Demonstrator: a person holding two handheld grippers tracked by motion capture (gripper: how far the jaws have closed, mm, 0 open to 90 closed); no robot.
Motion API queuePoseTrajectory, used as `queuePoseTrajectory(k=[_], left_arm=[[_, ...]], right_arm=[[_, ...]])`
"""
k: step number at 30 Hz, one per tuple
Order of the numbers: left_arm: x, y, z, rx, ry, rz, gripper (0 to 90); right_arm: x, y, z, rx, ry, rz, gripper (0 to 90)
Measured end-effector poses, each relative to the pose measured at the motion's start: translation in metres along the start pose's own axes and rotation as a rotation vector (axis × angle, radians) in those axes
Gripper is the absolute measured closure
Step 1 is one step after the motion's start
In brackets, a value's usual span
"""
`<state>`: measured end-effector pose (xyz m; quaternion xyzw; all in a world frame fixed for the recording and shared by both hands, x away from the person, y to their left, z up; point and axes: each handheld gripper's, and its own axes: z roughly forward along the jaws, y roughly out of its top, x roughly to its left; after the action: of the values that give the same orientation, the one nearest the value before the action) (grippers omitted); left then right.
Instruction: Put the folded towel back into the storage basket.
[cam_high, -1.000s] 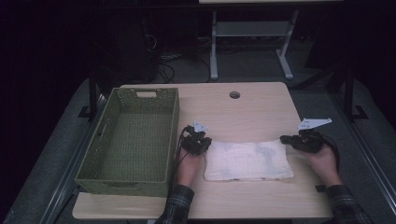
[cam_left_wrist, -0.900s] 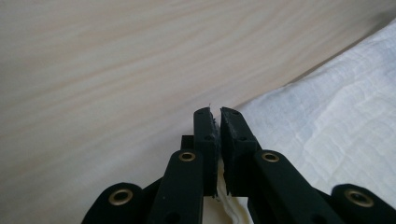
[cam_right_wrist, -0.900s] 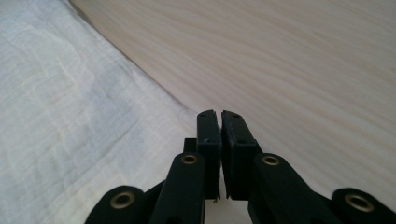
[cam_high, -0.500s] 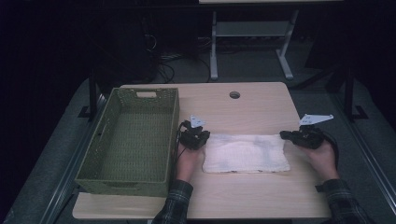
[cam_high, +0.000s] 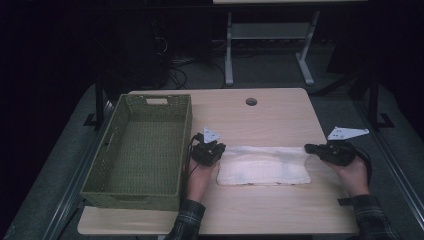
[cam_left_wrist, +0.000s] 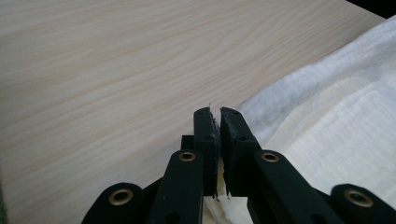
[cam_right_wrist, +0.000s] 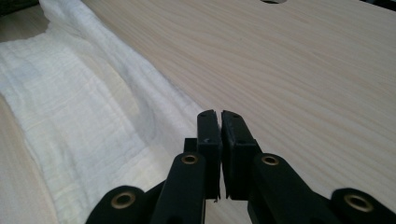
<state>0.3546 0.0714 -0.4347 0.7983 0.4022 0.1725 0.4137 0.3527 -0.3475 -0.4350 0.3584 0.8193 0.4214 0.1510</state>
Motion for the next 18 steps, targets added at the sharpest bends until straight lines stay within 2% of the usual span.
queuePoseTrajectory(k=[18], left_arm=[[-0.019, -0.02, -0.018, 0.012, 0.044, 0.009, 85.1]], right_arm=[[0.023, -0.014, -0.013, 0.025, 0.026, -0.028, 86.4]])
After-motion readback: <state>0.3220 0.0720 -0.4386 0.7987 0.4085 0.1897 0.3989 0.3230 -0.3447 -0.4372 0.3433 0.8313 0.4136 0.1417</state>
